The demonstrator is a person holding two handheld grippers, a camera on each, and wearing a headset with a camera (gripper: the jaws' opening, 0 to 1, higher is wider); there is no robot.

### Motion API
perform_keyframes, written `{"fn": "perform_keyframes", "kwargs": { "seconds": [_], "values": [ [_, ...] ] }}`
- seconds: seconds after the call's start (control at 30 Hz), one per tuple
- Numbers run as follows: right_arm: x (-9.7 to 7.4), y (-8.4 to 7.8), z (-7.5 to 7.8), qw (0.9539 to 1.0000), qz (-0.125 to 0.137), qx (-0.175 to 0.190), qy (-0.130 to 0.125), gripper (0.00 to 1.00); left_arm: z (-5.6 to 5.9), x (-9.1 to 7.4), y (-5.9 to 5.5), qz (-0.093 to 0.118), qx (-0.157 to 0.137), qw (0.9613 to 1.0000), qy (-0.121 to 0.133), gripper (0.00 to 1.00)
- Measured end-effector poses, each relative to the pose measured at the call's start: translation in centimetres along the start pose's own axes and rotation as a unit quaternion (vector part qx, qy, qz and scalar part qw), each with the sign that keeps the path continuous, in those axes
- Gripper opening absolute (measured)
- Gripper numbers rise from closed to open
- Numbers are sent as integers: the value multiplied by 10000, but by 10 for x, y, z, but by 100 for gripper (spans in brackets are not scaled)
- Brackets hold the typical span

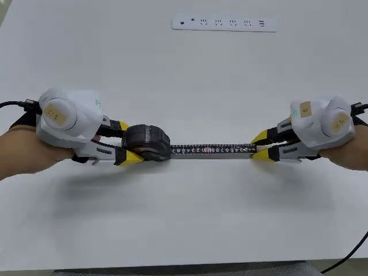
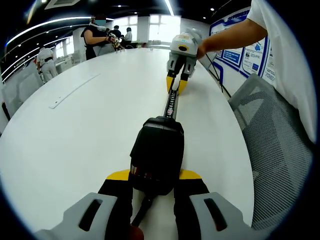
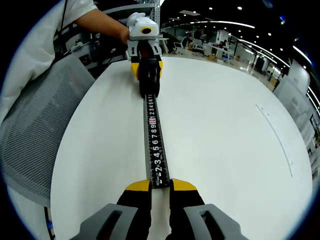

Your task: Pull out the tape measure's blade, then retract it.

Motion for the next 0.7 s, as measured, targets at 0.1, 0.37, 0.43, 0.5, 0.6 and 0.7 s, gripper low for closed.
{"fn": "perform_keyframes", "kwargs": {
  "seconds": [0.1, 0.37, 0.43, 0.5, 0.6, 0.7],
  "values": [
    [-4, -4, 1, 10000, -22, 23, -14, 9, 0, 0, 0, -3, -2, 10000, 0, 26],
    [-16, -12, -4, 9998, -180, -11, 14, 9, 0, 0, 0, -21, 15, 10000, 0, 26],
    [-20, -17, -5, 9996, -269, -41, 20, 9, 0, 1, 1, -27, 51, 10000, 4, 26],
    [-24, -23, -5, 9996, -280, 64, -10, 9, 0, 1, 1, -19, 26, 10000, -7, 26],
    [-30, -28, -6, 9993, -357, 52, -45, 9, 0, 1, 1, -15, 26, 10000, -12, 26],
    [-34, -31, -6, 9992, -393, 73, -43, 9, 0, 1, 1, -18, 20, 10000, -18, 26]
  ]
}}
Point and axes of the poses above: the centre of the closed fingertips' face, and the gripper's own axes: x roughly forward along the fingers, z roughly to its right, y roughly out of its top, the point moved 10 cm from there along -x, roughly backward along the fingers, and after that the axes turned 10 degrees about -x, right-handed, at the moved point
